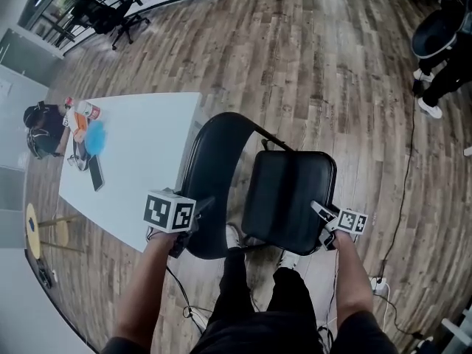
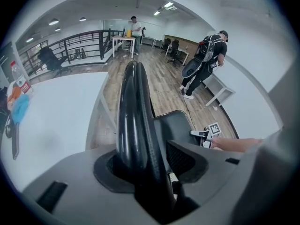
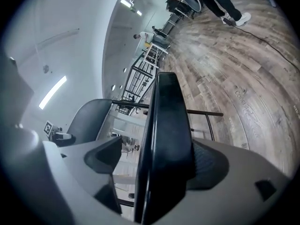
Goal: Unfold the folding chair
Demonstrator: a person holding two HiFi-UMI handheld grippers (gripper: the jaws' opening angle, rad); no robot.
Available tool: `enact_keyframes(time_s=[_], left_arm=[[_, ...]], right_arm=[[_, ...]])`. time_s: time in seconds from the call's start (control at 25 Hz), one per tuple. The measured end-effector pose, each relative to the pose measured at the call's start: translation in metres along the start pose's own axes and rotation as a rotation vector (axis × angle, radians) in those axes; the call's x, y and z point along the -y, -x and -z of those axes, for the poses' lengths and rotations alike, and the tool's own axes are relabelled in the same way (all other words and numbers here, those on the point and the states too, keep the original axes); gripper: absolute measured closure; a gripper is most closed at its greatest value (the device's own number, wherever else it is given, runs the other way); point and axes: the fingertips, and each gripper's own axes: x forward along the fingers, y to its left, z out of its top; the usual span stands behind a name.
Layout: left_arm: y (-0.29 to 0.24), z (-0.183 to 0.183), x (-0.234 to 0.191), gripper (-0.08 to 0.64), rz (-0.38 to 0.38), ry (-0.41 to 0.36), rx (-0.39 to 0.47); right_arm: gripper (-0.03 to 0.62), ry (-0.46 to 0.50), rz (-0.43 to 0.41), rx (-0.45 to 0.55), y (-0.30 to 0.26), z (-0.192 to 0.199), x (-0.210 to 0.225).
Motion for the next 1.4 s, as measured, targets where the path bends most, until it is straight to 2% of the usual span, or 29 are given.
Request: enact_keyframes(time_s=[0.24,0.48,0.76,1.0,1.12,1.28,1.4], left_arm=[[-0.027,0.012,-0.023,0.363,-0.04,0.04,-0.041],[-0.057,0.025,-0.032,0.354,-0.059,0.063,-0.034],[-0.083,0.035,-0.053,0.311,-0.106,0.06,-0.042],[-0.106,0.04,-0.051,0.313,-0.073,0.082,-0.058],[-0.111,0.039,-0.047,0.316,-0.065,0.078,-0.056],[-0.12,0.033,-0.021,0.324,-0.052,0.083,-0.064],[-0.124,0.032,0.001,0.333,-0.063,0.083,-0.072]], right_arm=[[0.184,0.002,0.025,-0.013,0.003,0.004,0.056],[0.184,0.012,0.063,-0.034,0.011,0.004,0.116],[0.184,-0.007,0.026,-0.033,0.009,0.006,0.157],[0.186,-0.016,0.033,-0.043,0.012,0.008,0.193],[0.187,-0.025,0.011,-0.027,0.014,0.008,0.199],[0.186,0.027,0.101,-0.055,0.018,0.01,0.228],[0.184,0.021,0.125,-0.088,0.02,0.013,0.243]])
